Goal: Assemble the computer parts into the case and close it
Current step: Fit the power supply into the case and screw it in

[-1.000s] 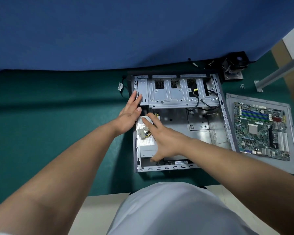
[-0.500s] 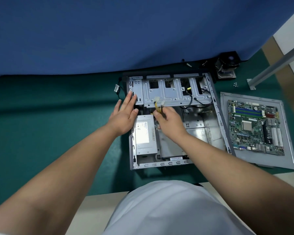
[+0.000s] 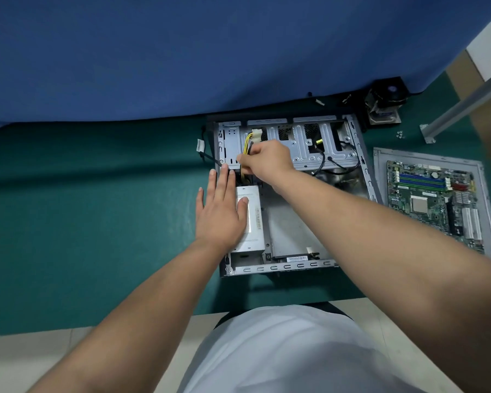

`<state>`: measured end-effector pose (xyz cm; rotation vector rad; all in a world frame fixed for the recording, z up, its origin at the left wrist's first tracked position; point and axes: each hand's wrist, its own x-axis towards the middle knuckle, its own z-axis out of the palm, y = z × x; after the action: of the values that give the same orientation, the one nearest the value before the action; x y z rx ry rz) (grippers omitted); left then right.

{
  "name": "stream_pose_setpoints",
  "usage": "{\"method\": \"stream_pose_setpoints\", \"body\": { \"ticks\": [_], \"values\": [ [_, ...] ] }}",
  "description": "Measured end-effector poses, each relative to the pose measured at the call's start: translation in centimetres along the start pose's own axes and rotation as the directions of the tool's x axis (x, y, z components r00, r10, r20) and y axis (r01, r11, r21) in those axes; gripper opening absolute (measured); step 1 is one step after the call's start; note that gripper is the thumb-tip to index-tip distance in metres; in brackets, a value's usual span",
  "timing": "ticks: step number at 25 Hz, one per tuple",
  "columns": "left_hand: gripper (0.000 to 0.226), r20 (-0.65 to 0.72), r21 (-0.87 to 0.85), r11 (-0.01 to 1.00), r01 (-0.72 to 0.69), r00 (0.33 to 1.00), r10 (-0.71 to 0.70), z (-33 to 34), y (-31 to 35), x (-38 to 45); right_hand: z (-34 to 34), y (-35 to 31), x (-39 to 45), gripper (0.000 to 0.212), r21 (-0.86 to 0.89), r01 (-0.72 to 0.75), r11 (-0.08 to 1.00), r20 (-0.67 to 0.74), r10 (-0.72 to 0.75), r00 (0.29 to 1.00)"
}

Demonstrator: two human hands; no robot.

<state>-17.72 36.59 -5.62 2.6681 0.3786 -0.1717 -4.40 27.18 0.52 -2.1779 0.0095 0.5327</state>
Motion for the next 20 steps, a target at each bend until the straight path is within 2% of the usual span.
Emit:
{"method": "stream_pose_setpoints", "body": {
  "ticks": [2, 3, 7, 13, 15, 18, 20],
  "values": [
    [0.063, -0.011, 0.016, 1.000, -0.004, 1.000, 0.004, 0.0, 0.1, 0.0, 0.3, -0.7, 0.5, 0.034, 0.140, -0.088, 0.986, 0.005, 0.089, 0.996],
    [0.062, -0.014, 0.015, 1.000, -0.007, 1.000, 0.007, -0.1, 0.2, 0.1, 0.2, -0.9, 0.8, 0.028, 0.151, -0.118, 0.981, -0.002, 0.120, 0.993],
    [0.063, -0.024, 0.001, 1.000, -0.002, 1.000, 0.002, -0.1, 0.3, 0.0, -0.1, -1.1, 1.4, 0.021, 0.031, -0.173, 0.984, -0.042, 0.174, 0.984],
    [0.063, -0.032, 0.004, 1.000, -0.014, 0.999, 0.014, 0.0, 0.2, 0.3, -0.1, -0.6, 1.4, 0.017, -0.014, -0.167, 0.986, -0.035, 0.166, 0.985],
    [0.063, -0.040, 0.001, 1.000, -0.018, 0.999, 0.018, 0.1, 0.1, 0.3, -0.1, -0.2, 1.5, 0.017, 0.056, -0.173, 0.983, -0.030, 0.175, 0.984],
    [0.063, -0.048, 0.000, 1.000, -0.017, 0.999, 0.017, 0.2, 0.0, 0.3, 0.3, 0.5, 1.4, 0.015, 0.295, -0.244, 0.924, -0.043, 0.268, 0.962],
    [0.063, -0.047, -0.008, 1.000, -0.027, 0.999, 0.026, 0.2, -0.1, 0.3, 0.2, 1.2, 1.0, 0.015, 0.361, -0.227, 0.904, -0.043, 0.259, 0.965]
  ]
}}
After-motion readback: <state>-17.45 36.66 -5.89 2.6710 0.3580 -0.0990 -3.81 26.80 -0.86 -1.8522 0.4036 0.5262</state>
